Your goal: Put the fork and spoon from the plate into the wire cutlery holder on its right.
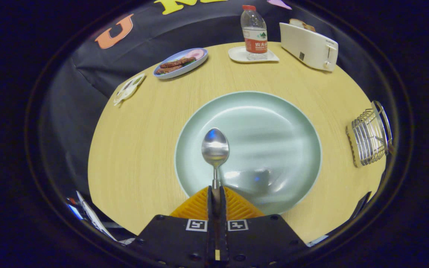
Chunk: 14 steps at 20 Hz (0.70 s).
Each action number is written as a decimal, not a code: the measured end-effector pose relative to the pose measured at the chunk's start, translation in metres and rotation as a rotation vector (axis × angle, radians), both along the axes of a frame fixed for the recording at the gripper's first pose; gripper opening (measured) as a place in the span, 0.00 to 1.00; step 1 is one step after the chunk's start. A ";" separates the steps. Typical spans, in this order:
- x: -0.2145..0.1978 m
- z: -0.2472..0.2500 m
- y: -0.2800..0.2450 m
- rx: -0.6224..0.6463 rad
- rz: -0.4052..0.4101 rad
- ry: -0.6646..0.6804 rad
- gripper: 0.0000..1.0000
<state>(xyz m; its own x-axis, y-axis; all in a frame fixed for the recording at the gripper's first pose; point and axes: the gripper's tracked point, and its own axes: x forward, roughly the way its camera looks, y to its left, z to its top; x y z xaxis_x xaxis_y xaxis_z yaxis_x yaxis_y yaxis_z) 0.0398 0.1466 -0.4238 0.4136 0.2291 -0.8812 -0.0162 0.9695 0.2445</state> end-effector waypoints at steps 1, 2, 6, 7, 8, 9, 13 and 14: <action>0.000 0.004 -0.002 0.012 0.000 0.004 0.05; 0.000 0.009 -0.008 0.010 0.000 0.001 0.05; 0.000 0.035 -0.028 0.019 0.028 -0.030 0.05; 0.001 0.041 -0.035 0.016 0.034 -0.043 0.05; 0.002 0.047 -0.041 0.020 0.039 -0.055 0.05; 0.002 0.053 -0.046 0.026 0.044 -0.063 0.05; 0.005 0.078 -0.084 0.029 0.036 -0.091 0.05; 0.006 0.084 -0.093 0.020 0.039 -0.103 0.05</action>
<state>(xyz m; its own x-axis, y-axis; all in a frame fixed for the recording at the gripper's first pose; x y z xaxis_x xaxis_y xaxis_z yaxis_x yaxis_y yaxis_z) 0.0455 0.0533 -0.3403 0.4924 0.2639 -0.8294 -0.0801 0.9626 0.2587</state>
